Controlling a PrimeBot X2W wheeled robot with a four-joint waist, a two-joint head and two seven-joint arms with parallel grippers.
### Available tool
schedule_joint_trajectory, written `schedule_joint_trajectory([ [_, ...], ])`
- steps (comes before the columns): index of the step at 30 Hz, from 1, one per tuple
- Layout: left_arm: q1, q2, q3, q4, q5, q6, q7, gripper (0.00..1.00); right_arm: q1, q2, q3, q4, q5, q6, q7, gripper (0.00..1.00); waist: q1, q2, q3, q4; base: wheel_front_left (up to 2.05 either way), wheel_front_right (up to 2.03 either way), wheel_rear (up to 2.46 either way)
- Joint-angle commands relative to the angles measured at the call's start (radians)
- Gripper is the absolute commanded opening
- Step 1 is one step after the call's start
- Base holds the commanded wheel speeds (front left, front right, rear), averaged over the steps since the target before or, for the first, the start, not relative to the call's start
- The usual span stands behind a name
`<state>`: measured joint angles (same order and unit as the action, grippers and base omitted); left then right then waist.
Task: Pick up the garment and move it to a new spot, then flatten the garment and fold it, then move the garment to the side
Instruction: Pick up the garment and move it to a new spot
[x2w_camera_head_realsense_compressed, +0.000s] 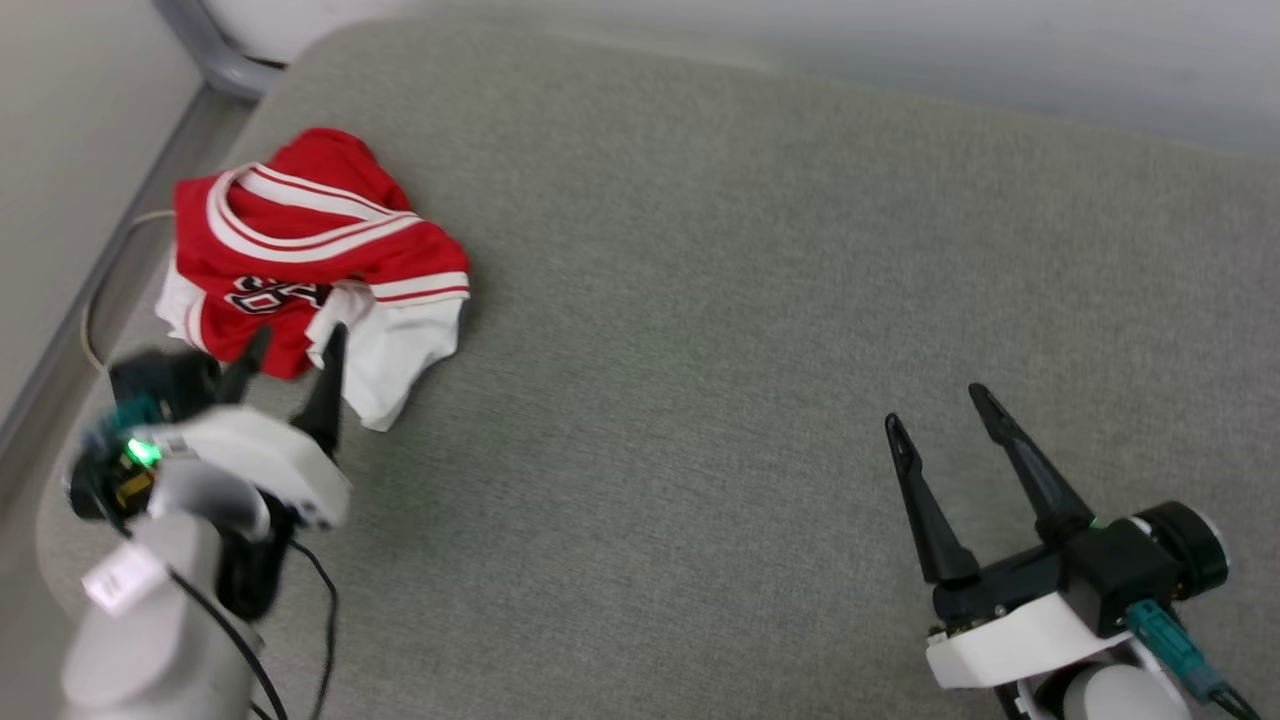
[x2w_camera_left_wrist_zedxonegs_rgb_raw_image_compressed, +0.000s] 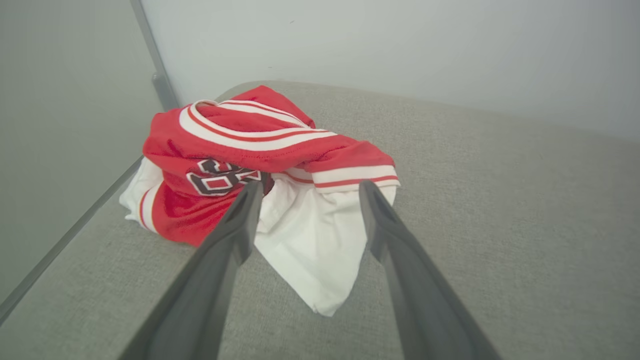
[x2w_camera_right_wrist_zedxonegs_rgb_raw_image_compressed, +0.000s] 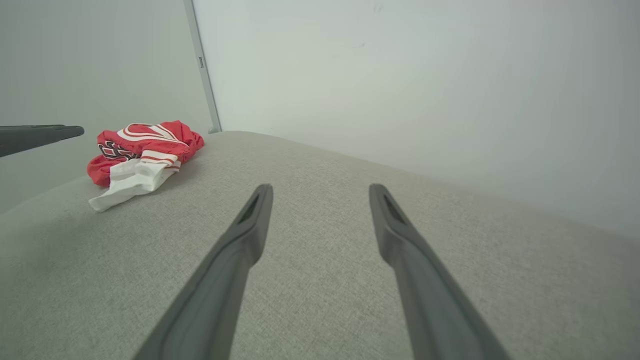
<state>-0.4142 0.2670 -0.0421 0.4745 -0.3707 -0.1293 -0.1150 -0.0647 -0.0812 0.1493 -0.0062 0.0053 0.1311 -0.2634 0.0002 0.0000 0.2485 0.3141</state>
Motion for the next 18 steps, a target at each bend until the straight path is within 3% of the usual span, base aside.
schedule_joint_trajectory([
  [1, -0.036, 0.023, -0.008, 0.017, -0.021, -0.001, 0.035, 1.00, -0.020, -0.010, 0.000, -0.009, -0.008, -0.001, -0.002, 1.00, -0.0002, 0.0000, 0.076, -0.043, 0.00, 0.00, 0.00],
  [5, -0.176, 0.121, -0.043, 0.080, -0.117, 0.000, 0.196, 1.00, -0.044, -0.025, 0.002, -0.032, -0.015, -0.001, -0.002, 1.00, -0.0002, 0.0000, 0.143, -0.067, 0.00, 0.00, 0.00],
  [8, -0.264, 0.146, -0.031, 0.142, -0.209, -0.001, 0.319, 1.00, -0.060, -0.035, 0.009, -0.047, -0.022, -0.001, -0.002, 1.00, -0.0002, 0.0000, 0.186, -0.080, 0.00, 0.00, 0.00],
  [10, -0.312, 0.198, -0.049, 0.176, -0.217, 0.000, 0.398, 1.00, -0.069, -0.039, 0.016, -0.056, -0.027, -0.001, -0.002, 1.00, -0.0002, 0.0000, 0.215, -0.092, 0.00, 0.00, 0.00],
  [18, -0.428, 0.269, -0.071, 0.282, -0.276, -0.001, 0.556, 1.00, -0.103, -0.046, 0.025, -0.079, -0.032, -0.001, -0.002, 1.00, -0.0002, 0.0000, 0.298, -0.129, 0.00, 0.00, 0.00],
])
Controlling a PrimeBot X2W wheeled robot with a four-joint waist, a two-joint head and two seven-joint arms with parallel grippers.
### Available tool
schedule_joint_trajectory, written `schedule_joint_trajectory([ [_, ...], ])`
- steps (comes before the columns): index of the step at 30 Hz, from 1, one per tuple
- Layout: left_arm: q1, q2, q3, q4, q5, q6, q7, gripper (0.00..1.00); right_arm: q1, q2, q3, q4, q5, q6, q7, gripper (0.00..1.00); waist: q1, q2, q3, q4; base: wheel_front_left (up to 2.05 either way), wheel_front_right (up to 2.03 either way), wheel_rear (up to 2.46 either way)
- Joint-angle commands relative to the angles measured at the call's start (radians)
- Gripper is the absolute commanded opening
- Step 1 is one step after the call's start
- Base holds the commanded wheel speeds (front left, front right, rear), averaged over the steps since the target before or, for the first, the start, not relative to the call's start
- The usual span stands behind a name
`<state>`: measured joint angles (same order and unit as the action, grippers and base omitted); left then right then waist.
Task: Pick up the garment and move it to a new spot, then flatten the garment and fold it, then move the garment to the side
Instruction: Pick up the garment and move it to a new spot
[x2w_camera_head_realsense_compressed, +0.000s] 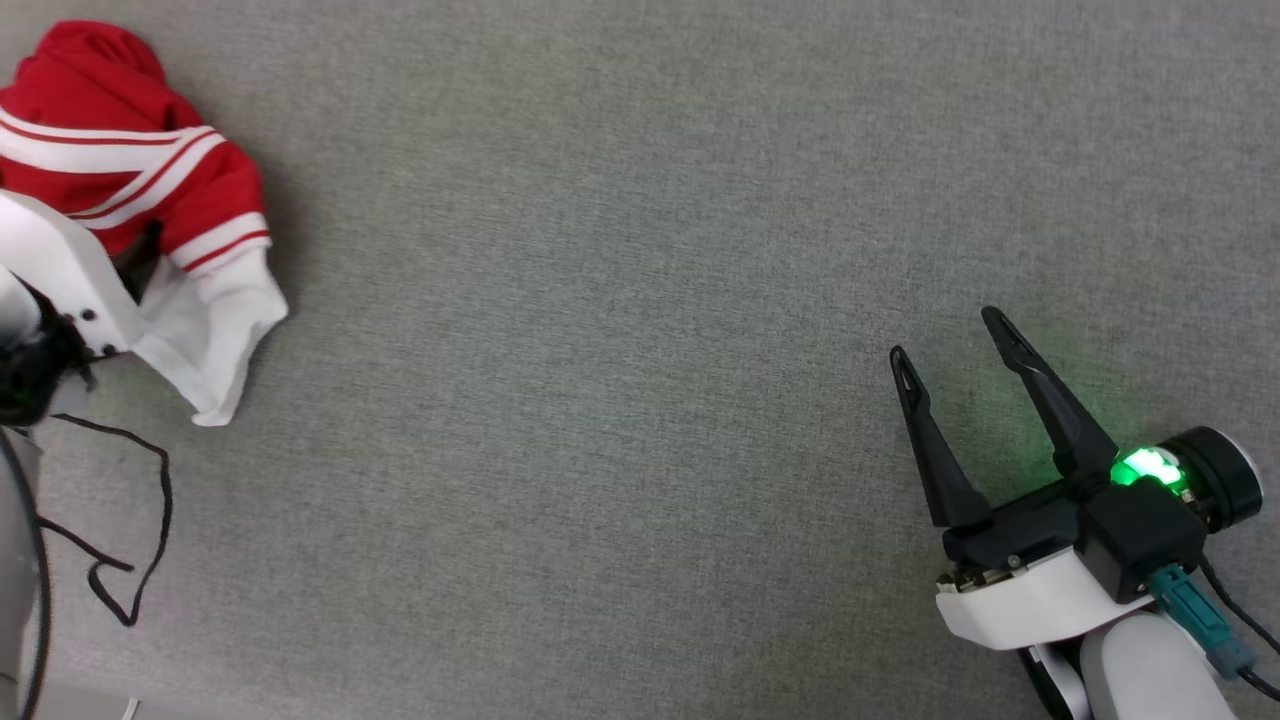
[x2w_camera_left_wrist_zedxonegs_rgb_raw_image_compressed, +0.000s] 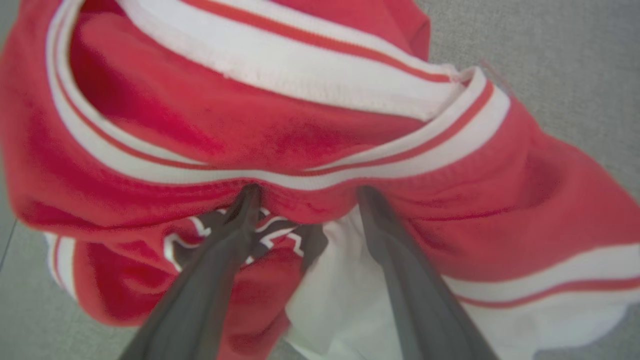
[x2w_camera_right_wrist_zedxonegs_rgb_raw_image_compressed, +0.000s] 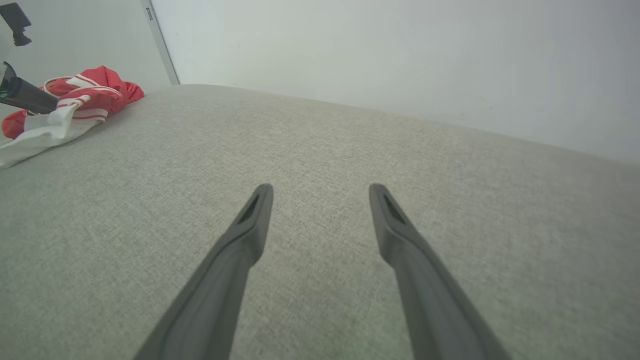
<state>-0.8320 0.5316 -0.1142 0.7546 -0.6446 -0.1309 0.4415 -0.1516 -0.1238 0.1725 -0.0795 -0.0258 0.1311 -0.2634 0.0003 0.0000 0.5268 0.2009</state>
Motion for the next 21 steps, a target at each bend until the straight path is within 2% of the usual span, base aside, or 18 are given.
schedule_joint_trajectory([
  [1, -0.018, 0.008, -0.001, 0.012, -0.005, 0.001, 0.010, 1.00, -0.015, -0.005, 0.002, -0.007, -0.003, -0.001, -0.002, 1.00, -0.0003, 0.0000, 0.028, -0.018, 0.00, 0.00, 0.00],
  [6, -0.035, 0.019, -0.028, 0.054, -0.035, 0.001, 0.071, 1.00, -0.024, -0.009, 0.001, -0.013, -0.013, -0.001, -0.002, 1.00, -0.0003, 0.0000, 0.054, -0.029, 0.00, 0.00, 0.00],
  [7, -0.030, 0.014, -0.041, 0.059, -0.046, 0.001, 0.090, 0.96, -0.024, -0.008, 0.000, -0.013, -0.014, -0.001, -0.002, 1.00, -0.0003, 0.0000, 0.057, -0.030, 0.00, 0.00, 0.00],
  [8, -0.024, 0.009, -0.054, 0.060, -0.059, 0.001, 0.112, 0.15, -0.022, -0.008, -0.002, -0.014, -0.016, -0.001, -0.002, 1.00, -0.0003, 0.0000, 0.059, -0.030, 0.00, 0.00, 0.00],
  [9, -0.017, 0.000, -0.068, 0.059, -0.078, 0.001, 0.138, 0.00, -0.020, -0.007, -0.005, -0.015, -0.018, -0.001, -0.002, 1.00, -0.0003, 0.0000, 0.061, -0.029, 0.00, 0.00, 0.00],
  [13, -0.010, -0.007, -0.108, 0.036, -0.130, -0.001, 0.183, 0.00, -0.026, -0.009, -0.011, -0.014, -0.026, -0.001, -0.002, 1.00, -0.0003, 0.0000, 0.067, -0.022, 0.00, 0.00, 0.00],
  [17, -0.023, 0.007, -0.121, 0.011, -0.147, -0.002, 0.122, 0.00, -0.035, -0.001, -0.005, -0.006, -0.027, -0.001, -0.002, 1.00, -0.0003, 0.0000, 0.050, -0.020, 0.00, 0.00, 0.00],
  [21, -0.035, 0.040, -0.120, 0.000, -0.145, -0.002, 0.010, 0.00, -0.037, 0.007, 0.000, 0.009, -0.021, -0.001, -0.002, 1.00, -0.0003, 0.0000, 0.004, -0.028, 0.00, 0.00, 0.00],
])
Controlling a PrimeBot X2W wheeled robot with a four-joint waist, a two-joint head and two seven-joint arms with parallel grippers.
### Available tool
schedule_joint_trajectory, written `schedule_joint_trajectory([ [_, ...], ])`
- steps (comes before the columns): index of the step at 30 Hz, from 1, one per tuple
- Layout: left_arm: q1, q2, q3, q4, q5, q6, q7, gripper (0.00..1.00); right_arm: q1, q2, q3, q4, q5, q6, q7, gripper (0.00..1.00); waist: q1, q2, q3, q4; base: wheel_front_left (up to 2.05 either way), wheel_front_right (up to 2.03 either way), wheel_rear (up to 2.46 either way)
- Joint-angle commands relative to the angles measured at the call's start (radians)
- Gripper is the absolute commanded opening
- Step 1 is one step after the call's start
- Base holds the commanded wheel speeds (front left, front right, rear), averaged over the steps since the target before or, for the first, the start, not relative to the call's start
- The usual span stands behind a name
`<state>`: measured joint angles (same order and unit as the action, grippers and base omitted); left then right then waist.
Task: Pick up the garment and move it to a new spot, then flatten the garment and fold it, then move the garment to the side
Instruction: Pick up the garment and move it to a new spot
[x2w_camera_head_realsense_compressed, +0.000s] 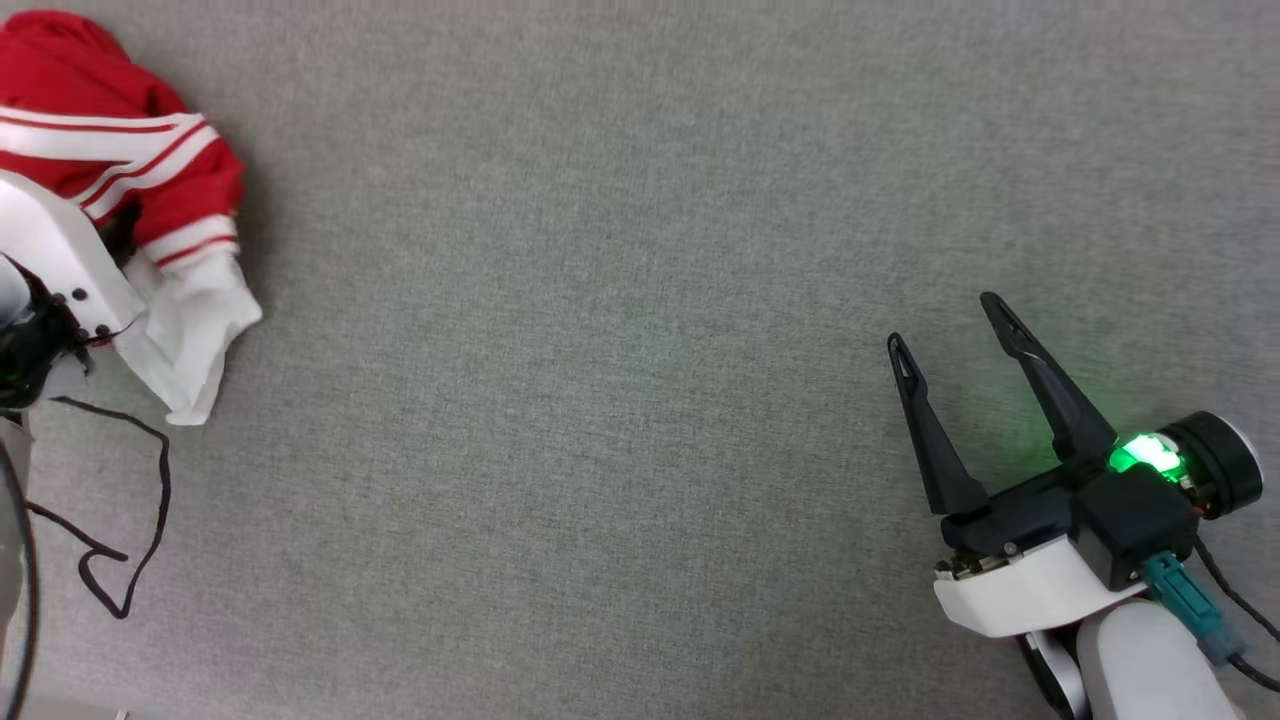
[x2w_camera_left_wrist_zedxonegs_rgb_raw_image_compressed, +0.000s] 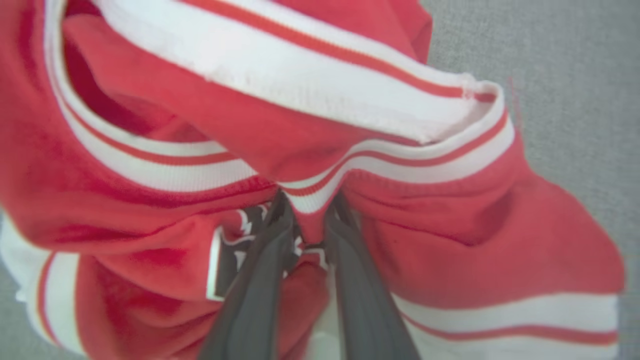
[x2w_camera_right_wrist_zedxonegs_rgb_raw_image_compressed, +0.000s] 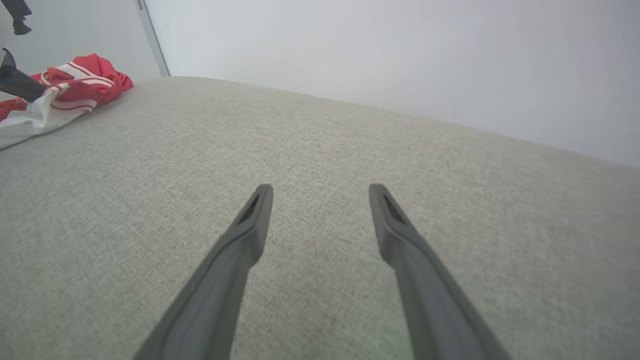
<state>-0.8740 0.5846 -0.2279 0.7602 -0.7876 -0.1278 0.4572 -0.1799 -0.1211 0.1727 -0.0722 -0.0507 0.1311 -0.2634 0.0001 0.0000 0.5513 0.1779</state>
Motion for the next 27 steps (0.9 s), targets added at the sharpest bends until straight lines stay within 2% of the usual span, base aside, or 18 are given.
schedule_joint_trajectory([
  [1, 0.007, -0.006, -0.008, -0.008, 0.001, -0.003, -0.041, 0.00, -0.008, 0.007, 0.000, 0.006, 0.005, -0.001, -0.002, 1.00, -0.0001, 0.0000, -0.038, -0.009, 0.00, 0.00, 0.00],
  [4, 0.013, 0.018, -0.018, -0.030, 0.011, -0.002, -0.141, 0.00, 0.003, 0.018, -0.010, 0.021, 0.010, -0.001, -0.002, 1.00, -0.0001, 0.0000, -0.097, -0.019, 0.00, 0.00, 0.00],
  [10, 0.030, 0.026, -0.050, -0.079, 0.053, -0.002, -0.339, 0.00, 0.038, 0.039, -0.059, 0.055, 0.004, -0.001, -0.002, 1.00, -0.0001, 0.0000, -0.232, -0.039, 0.00, 0.00, 0.00],
  [15, 0.045, 0.017, -0.097, -0.160, 0.084, -0.002, -0.422, 0.00, 0.069, 0.057, -0.116, 0.079, 0.009, -0.001, -0.002, 1.00, -0.0001, 0.0000, -0.329, -0.055, 0.00, 0.00, 0.00],
  [20, 0.067, -0.018, -0.140, -0.263, 0.108, 0.004, -0.428, 0.00, 0.093, 0.067, -0.156, 0.093, 0.010, -0.001, -0.002, 1.00, -0.0001, 0.0000, -0.403, -0.087, 0.00, 0.00, 0.00],
  [27, 0.107, -0.097, -0.219, -0.383, 0.115, 0.030, -0.360, 0.00, 0.108, 0.071, -0.188, 0.105, 0.019, -0.001, -0.002, 1.00, -0.0001, 0.0000, -0.462, -0.174, 0.00, 0.00, 0.00],
])
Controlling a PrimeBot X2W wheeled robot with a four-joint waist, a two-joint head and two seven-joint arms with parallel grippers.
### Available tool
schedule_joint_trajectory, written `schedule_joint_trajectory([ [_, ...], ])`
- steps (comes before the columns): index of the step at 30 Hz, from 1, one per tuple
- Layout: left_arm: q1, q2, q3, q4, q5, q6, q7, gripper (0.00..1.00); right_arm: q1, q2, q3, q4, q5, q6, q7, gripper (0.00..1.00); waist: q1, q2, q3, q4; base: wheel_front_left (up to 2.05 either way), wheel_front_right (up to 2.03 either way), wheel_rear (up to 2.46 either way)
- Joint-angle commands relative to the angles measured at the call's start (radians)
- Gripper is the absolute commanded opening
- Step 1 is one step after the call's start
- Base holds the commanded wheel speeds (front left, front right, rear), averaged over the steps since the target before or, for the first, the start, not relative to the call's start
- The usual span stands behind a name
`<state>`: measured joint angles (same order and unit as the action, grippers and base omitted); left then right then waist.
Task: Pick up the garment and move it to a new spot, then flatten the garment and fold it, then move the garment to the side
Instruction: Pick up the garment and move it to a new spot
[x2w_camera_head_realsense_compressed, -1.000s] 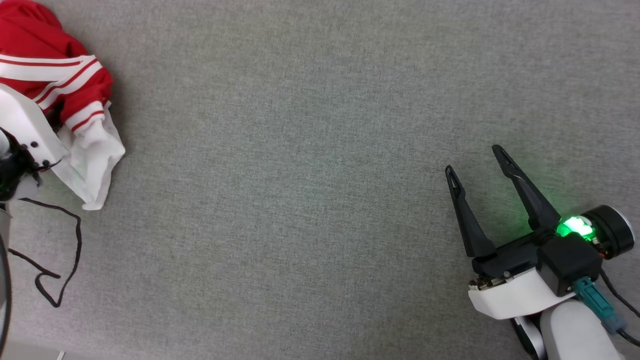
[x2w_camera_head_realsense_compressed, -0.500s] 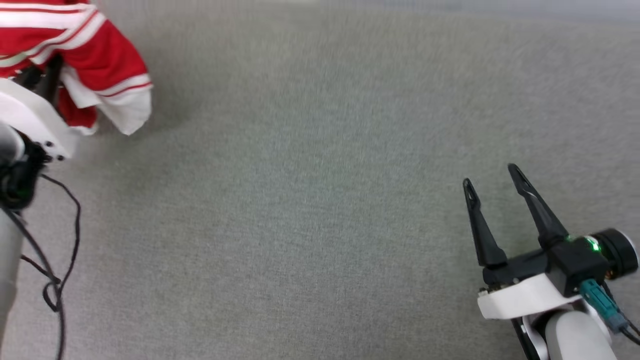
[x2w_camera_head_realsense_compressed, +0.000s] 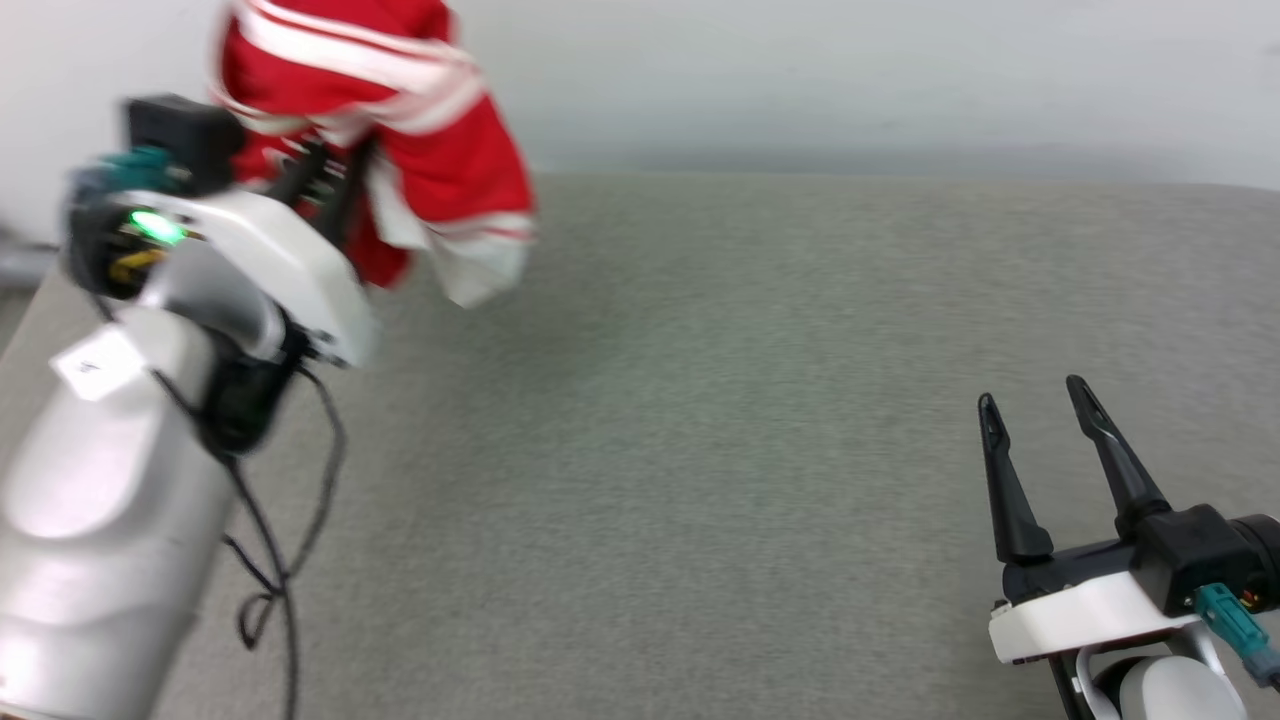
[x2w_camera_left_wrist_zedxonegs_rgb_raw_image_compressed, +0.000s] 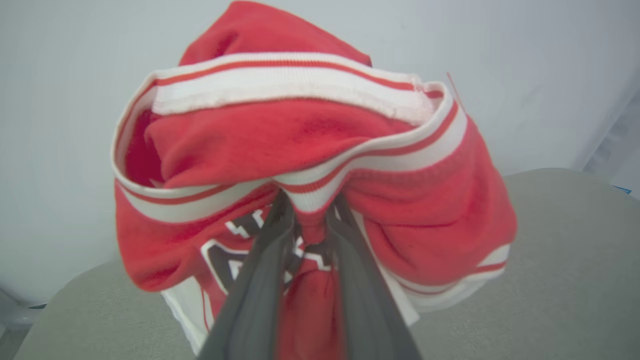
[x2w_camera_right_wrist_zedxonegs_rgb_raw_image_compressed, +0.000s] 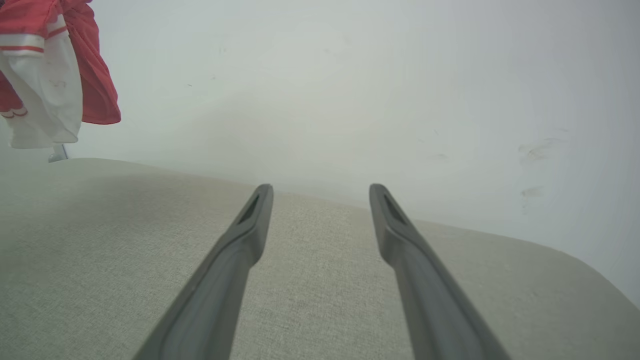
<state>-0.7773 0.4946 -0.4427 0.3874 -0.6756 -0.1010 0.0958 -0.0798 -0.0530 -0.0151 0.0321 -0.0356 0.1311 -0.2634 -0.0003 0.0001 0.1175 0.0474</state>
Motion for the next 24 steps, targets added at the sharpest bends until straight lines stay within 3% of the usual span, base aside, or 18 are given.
schedule_joint_trajectory([
  [1, 0.017, -0.024, -0.021, -0.024, 0.004, 0.003, 0.011, 0.00, 0.011, 0.004, -0.004, 0.001, 0.008, -0.001, -0.002, 1.00, 0.0003, -0.0001, -0.031, -0.058, 0.00, 0.00, 0.00],
  [11, 0.118, -0.184, -0.182, -0.047, 0.027, 0.012, 0.041, 0.00, 0.017, 0.004, -0.011, 0.000, 0.054, -0.001, -0.002, 1.00, 0.0003, -0.0001, -0.002, -0.207, 0.00, 0.00, 0.00],
  [22, 0.106, -0.365, -0.262, 0.252, 0.071, 0.062, -0.062, 0.00, -0.007, 0.004, 0.042, -0.004, 0.093, -0.001, -0.002, 1.00, 0.0003, -0.0001, 0.078, -0.317, 0.00, 0.00, 0.00],
  [23, 0.101, -0.378, -0.268, 0.282, 0.075, 0.062, -0.075, 0.19, -0.008, 0.004, 0.043, -0.003, 0.096, -0.001, -0.002, 1.00, 0.0003, -0.0001, 0.083, -0.317, 0.00, 0.00, 0.00],
  [24, 0.096, -0.390, -0.276, 0.306, 0.077, 0.057, -0.083, 0.97, -0.009, 0.003, 0.045, -0.002, 0.097, -0.001, -0.002, 1.00, 0.0003, -0.0001, 0.087, -0.317, 0.00, 0.00, 0.00],
])
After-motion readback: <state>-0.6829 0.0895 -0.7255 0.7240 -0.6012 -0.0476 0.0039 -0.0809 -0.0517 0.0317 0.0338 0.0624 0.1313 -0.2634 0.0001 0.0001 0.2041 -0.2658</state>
